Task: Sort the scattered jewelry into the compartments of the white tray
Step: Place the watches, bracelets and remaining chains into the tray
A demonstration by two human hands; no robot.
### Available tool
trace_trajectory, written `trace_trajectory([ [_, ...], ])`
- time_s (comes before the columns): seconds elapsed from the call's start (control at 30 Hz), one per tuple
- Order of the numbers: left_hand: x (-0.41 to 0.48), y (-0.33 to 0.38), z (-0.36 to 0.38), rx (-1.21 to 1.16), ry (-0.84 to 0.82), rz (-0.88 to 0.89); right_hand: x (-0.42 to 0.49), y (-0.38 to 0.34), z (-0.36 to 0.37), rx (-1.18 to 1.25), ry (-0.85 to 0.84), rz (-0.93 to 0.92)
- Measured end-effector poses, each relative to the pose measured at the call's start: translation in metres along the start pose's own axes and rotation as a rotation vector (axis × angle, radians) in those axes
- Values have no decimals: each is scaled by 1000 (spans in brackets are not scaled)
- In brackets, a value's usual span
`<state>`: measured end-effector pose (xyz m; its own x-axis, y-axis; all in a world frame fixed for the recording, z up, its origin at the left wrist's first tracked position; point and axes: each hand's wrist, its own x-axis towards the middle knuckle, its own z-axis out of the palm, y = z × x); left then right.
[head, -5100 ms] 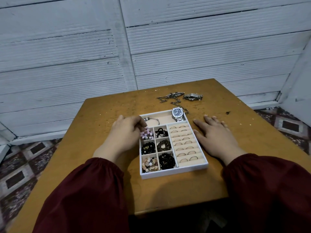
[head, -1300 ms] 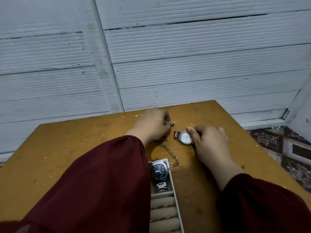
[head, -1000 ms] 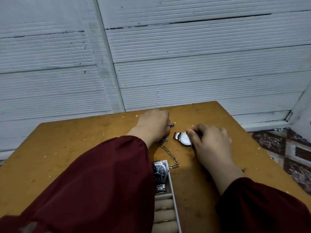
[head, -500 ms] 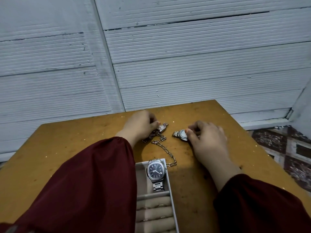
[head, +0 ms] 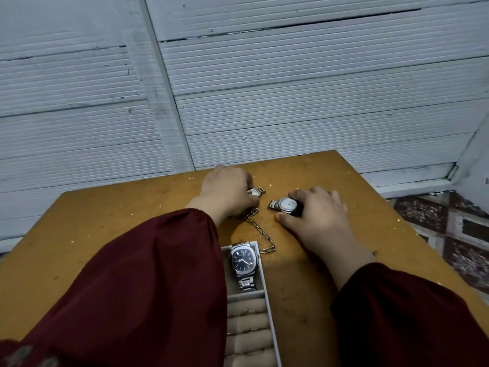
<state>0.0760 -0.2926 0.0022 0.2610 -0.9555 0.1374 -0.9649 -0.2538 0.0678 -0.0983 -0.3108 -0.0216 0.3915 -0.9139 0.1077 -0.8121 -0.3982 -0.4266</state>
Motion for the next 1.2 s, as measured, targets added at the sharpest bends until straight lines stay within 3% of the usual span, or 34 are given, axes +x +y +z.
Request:
trace_trajectory([
  [0.13,-4,4,-4,-97,10,-18,0,-1,2,30,9,-18],
  [0.43,-24,3,-20,-780,-87,-153,-8,-2,-2,401,221,-73],
  [0.63,-44,3,-32,-1085,-52,-205,-22,1,-3,615,207,-82],
  [0.83,-67,2,-60,-1128,-7,-190,-36,1,1,664,125,-114],
  [1.2,-127,-2,-86,-1085,52,-184,-69,-5,-6,847,132,-29],
])
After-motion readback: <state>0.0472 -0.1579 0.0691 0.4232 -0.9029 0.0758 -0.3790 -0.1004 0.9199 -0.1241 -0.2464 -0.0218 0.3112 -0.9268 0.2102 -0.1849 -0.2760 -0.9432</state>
